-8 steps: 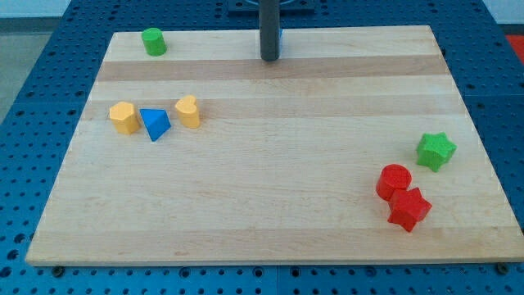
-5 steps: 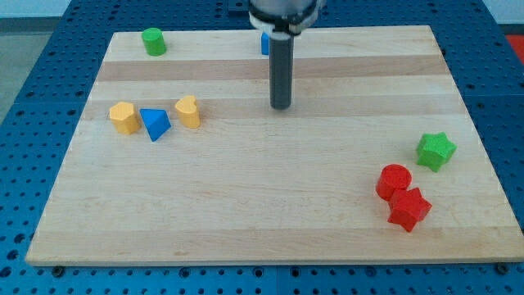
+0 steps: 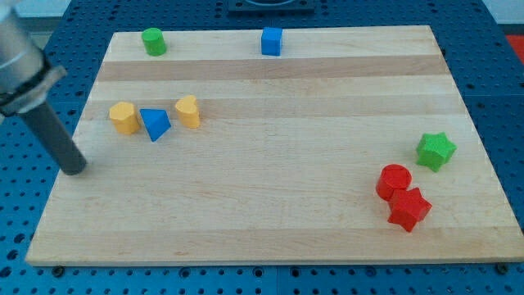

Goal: Push the yellow hexagon towards the top right of the board

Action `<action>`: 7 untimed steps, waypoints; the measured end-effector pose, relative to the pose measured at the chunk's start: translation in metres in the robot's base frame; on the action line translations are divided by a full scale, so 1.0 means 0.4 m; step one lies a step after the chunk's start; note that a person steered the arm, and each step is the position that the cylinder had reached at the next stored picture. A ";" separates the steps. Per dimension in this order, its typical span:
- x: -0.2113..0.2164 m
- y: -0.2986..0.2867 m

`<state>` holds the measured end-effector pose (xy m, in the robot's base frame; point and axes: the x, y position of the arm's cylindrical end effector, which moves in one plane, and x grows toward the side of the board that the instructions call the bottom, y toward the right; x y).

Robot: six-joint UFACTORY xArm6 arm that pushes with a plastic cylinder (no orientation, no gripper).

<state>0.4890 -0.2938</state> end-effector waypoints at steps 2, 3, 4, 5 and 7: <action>-0.101 0.012; -0.144 0.074; -0.188 0.141; -0.222 0.209; -0.313 0.277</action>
<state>0.3638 -0.1830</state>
